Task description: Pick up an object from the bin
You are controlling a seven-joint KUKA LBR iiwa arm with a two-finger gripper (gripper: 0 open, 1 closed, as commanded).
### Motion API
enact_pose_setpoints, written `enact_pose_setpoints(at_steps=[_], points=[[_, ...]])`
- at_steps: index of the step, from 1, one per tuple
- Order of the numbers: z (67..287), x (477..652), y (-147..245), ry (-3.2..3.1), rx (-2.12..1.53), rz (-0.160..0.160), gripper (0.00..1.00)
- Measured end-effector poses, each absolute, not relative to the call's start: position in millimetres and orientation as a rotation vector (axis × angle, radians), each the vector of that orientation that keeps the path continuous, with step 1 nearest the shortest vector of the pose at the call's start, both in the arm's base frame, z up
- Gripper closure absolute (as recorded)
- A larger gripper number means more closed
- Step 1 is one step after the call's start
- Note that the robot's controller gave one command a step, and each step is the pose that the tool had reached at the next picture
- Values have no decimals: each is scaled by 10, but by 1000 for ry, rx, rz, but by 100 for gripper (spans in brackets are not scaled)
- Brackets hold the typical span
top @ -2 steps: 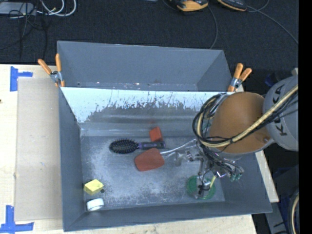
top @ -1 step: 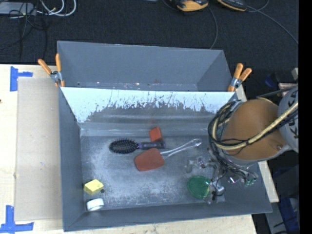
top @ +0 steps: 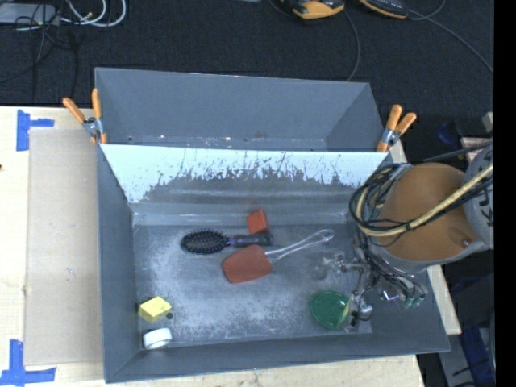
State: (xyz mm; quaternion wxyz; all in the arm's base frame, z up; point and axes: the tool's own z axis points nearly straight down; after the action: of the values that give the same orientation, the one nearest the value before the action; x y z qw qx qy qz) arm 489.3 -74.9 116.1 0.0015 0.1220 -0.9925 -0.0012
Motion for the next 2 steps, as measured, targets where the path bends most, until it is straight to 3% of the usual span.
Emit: enact_pose_setpoints(at_steps=[1,2], points=[[730,4938,-847,-2990,944,-6,0],[562,4957,-862,-3042,758,-2,100]])
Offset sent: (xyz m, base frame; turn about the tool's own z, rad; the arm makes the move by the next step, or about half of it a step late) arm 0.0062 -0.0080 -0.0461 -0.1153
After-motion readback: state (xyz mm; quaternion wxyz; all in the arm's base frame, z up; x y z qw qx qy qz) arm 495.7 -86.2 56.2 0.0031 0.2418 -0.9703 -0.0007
